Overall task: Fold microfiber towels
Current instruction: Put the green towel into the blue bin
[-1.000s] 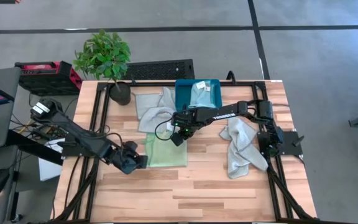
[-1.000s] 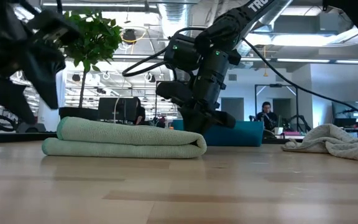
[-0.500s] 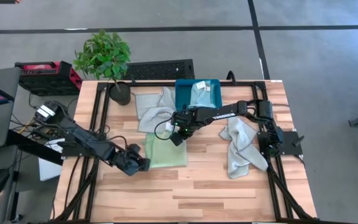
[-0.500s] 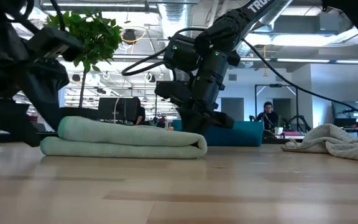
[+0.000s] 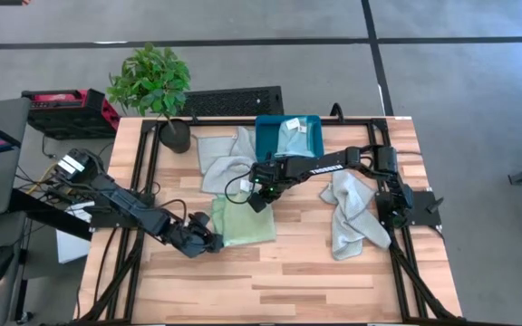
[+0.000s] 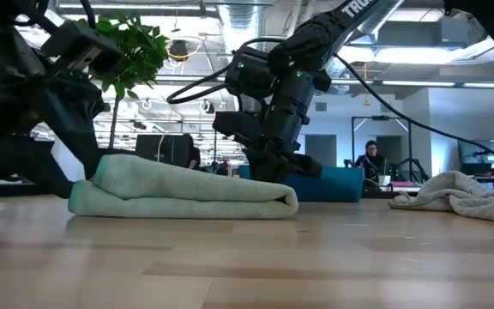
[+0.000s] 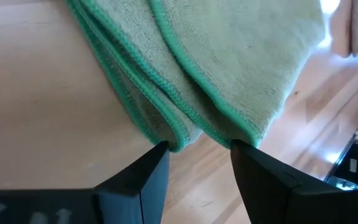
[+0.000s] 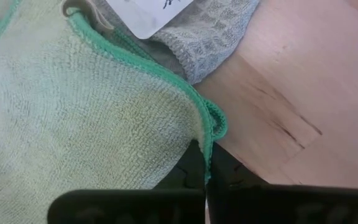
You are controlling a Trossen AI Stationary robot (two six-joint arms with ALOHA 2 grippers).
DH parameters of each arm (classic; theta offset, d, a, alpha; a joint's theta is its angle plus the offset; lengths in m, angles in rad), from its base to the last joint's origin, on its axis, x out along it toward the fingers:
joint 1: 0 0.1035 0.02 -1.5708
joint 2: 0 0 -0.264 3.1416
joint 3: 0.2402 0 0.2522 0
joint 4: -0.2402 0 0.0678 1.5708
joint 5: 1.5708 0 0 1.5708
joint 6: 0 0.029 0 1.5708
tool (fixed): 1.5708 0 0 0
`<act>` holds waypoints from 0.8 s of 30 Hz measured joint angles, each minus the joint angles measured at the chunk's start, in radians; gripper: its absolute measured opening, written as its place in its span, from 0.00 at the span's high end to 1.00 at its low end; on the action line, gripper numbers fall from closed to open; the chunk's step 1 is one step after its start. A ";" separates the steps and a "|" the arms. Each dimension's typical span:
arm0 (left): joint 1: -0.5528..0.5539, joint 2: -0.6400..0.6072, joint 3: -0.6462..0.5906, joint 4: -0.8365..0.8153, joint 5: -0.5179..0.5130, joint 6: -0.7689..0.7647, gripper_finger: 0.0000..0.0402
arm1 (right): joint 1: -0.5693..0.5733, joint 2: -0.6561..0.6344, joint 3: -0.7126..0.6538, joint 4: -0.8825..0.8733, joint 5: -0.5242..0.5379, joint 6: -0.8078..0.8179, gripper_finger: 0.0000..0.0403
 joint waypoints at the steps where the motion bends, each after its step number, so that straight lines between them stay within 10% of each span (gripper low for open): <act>1: -0.003 0.000 0.000 0.006 -0.002 0.000 0.59 | 0.000 0.000 0.000 0.000 0.000 0.000 0.98; 24: -0.083 0.001 0.000 -0.046 -0.161 -0.021 0.59 | 0.000 0.000 0.001 0.002 0.000 -0.003 0.98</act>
